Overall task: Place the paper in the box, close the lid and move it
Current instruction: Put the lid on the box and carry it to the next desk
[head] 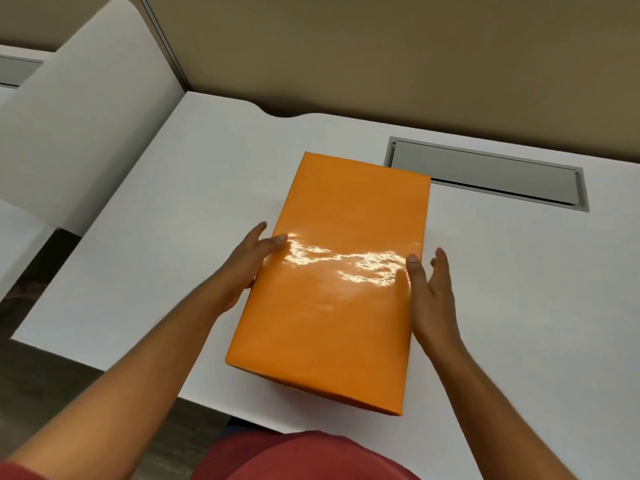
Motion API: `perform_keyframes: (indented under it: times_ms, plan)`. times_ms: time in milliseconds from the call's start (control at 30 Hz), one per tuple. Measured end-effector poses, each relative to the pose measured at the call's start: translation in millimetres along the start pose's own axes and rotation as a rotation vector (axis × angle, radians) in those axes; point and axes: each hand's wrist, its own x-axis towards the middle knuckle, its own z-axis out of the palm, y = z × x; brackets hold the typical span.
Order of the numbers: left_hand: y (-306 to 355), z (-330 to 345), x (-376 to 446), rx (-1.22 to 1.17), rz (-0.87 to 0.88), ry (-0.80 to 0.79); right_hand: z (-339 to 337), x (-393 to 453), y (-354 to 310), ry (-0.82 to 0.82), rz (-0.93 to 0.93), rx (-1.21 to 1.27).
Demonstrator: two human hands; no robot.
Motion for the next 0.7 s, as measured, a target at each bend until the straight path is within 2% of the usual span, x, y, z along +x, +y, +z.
perform_keyframes:
  times_ms: [133,300,400,700]
  plan:
    - [-27,-1,-27,-0.071,0.033,-0.169,7,-43,15,-0.059,0.042,-0.047]
    - [-35,5,-18,0.003,0.120,-0.059,27,-51,11,0.011,0.034,-0.097]
    - [-30,-10,-1,0.056,0.170,-0.046,40,-45,-6,0.048,0.038,-0.133]
    - [-10,-124,52,0.070,0.234,-0.055,147,-39,-71,0.104,-0.031,-0.145]
